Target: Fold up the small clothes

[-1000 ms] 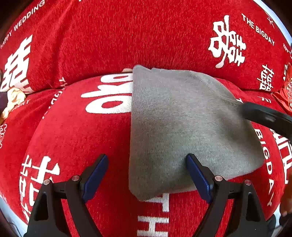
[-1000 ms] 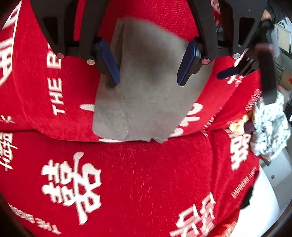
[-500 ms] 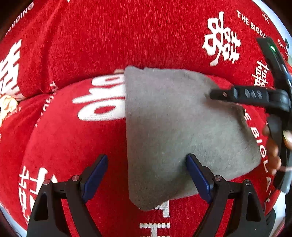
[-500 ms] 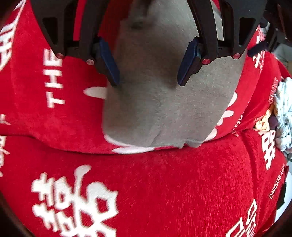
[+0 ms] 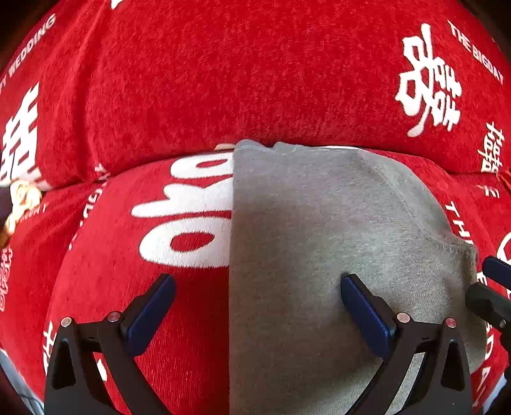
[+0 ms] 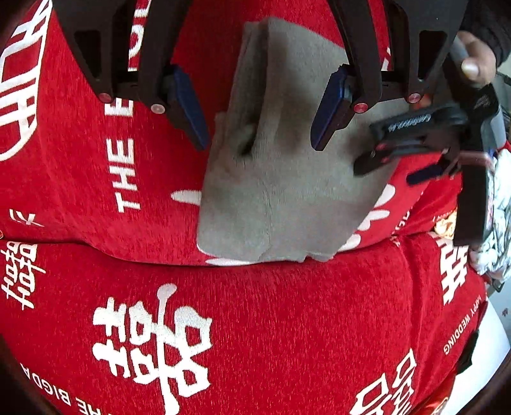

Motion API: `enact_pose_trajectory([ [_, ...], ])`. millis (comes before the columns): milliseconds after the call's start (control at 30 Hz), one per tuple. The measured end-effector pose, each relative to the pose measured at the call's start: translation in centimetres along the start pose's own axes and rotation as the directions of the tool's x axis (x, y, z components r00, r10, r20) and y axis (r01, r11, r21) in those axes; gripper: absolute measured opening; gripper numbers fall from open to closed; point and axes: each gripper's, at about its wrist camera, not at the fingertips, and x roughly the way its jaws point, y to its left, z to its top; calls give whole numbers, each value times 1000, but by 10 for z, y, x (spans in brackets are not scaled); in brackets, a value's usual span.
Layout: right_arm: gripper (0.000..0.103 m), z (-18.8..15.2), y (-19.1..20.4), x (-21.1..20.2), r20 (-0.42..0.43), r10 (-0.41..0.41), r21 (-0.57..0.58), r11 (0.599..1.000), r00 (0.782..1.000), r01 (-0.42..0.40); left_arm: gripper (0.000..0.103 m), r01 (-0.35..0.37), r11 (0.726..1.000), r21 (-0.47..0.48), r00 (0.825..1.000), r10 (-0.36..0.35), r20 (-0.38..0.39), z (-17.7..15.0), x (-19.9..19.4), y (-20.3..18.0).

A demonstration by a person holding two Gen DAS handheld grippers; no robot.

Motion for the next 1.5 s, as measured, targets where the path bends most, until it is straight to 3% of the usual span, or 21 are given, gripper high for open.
enact_pose_trajectory([
  [300,70,-3,-33,-22,51,-22,75,997,998,18,103,29,998,62,999,-31,40,2,-28,6],
  [467,74,2,-55,-22,61,-37,157,987,997,27,103,58,997,47,998,-59,26,6,-23,15],
  [833,74,16,-35,36,-30,67,161,985,997,-61,103,168,985,-33,983,-170,-67,7,9,17],
  [967,74,13,-32,65,-90,127,191,976,988,-108,103,218,974,-60,970,-223,-98,8,19,16],
  [1033,77,13,-30,72,-82,143,197,972,986,-125,103,260,961,-99,955,-270,-121,8,26,18],
  [1133,78,15,-29,78,-82,147,200,971,986,-129,103,334,926,-179,919,-361,-156,9,40,23],
  [1200,77,16,-21,79,-91,140,149,981,986,-125,103,364,910,-201,905,-396,-156,8,45,22],
  [1267,73,18,-19,80,-97,138,129,984,986,-125,94,382,904,-193,901,-410,-140,9,43,19],
  [1367,54,20,-14,75,-90,132,91,988,987,-124,80,382,910,-163,906,-403,-126,11,37,14],
  [1433,35,22,-10,67,-68,117,69,991,991,-112,67,375,915,-146,913,-392,-112,12,31,13],
  [1500,32,22,-7,58,-45,113,57,992,993,-111,56,366,922,-124,920,-379,-99,15,23,12],
])
